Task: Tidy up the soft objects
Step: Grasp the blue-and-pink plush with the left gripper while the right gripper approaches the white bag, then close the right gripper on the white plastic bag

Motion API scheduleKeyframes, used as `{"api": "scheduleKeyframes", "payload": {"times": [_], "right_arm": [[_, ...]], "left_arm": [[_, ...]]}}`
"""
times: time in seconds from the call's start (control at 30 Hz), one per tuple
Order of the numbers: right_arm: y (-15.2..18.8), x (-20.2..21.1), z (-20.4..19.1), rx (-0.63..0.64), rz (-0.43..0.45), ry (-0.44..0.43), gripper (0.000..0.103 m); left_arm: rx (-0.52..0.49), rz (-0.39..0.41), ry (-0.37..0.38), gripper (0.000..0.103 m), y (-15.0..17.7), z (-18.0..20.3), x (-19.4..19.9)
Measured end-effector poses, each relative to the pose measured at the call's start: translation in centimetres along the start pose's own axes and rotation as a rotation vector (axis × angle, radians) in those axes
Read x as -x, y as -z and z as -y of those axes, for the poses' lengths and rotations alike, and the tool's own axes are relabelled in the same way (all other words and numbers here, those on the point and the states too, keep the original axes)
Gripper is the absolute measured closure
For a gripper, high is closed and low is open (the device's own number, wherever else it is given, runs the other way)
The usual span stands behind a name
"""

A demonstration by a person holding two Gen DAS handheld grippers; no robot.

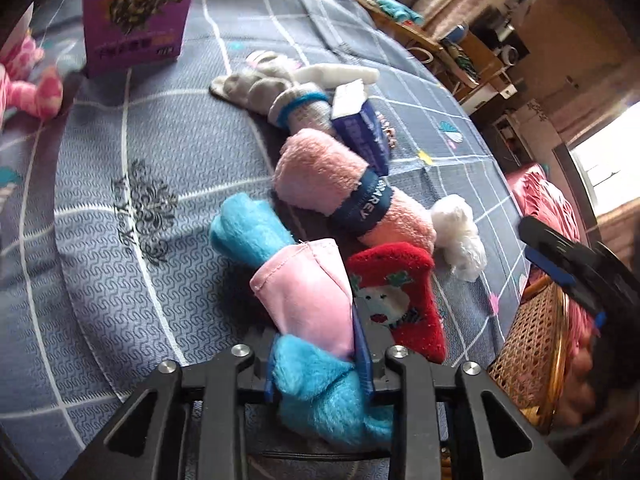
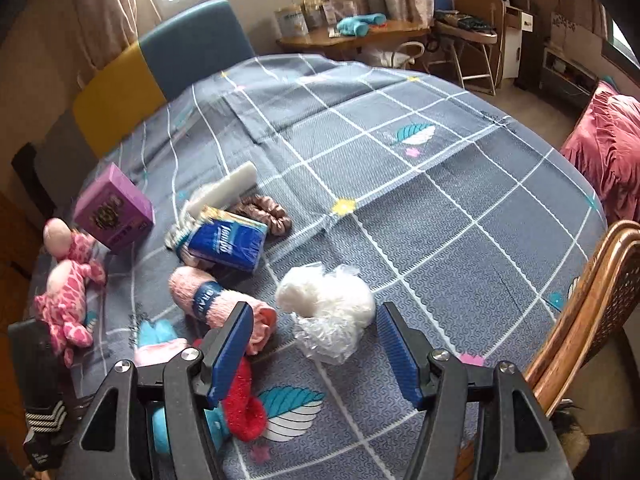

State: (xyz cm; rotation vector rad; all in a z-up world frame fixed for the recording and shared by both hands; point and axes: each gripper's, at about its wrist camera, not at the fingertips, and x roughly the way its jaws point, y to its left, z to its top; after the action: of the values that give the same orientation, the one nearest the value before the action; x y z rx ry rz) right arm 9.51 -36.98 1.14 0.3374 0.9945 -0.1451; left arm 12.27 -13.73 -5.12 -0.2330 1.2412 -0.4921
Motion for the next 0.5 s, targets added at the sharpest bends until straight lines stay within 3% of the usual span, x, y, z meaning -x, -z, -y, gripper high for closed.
{"api": "scheduleKeyframes", "payload": {"times": [0.17,0.37,0.4,0.47,0.5], "right_arm": [[-2.0,-3.5,-1.0,0.133,-0.166,0.067,0.038],[-2.6,-7.8,-2.2,0.249,-0.311,0.129,0.038],[-2.4,-8.6,-2.3,0.263,-0.331,0.15,0.041],[-2.0,-9.4,-2.1,0.266,-0.374,0.162,0.056],[-2.0,-9.2,-2.1,0.266,-0.366,0.16,0.058]], "left_arm": [[-0.069,0.073,0.016,0.075,1.1,-0.2,2.3],[-0.041,0.16,0.038,0.074,2.6,-3.3,6.0],[-0.024,0.181,0.042,0.074,2.8,-3.8,6.7],[-0.01,0.219,0.038,0.074,3.4,-4.8,8.0],[-0.01,0.236,0.029,0.074,3.7,-5.1,8.6]]}}
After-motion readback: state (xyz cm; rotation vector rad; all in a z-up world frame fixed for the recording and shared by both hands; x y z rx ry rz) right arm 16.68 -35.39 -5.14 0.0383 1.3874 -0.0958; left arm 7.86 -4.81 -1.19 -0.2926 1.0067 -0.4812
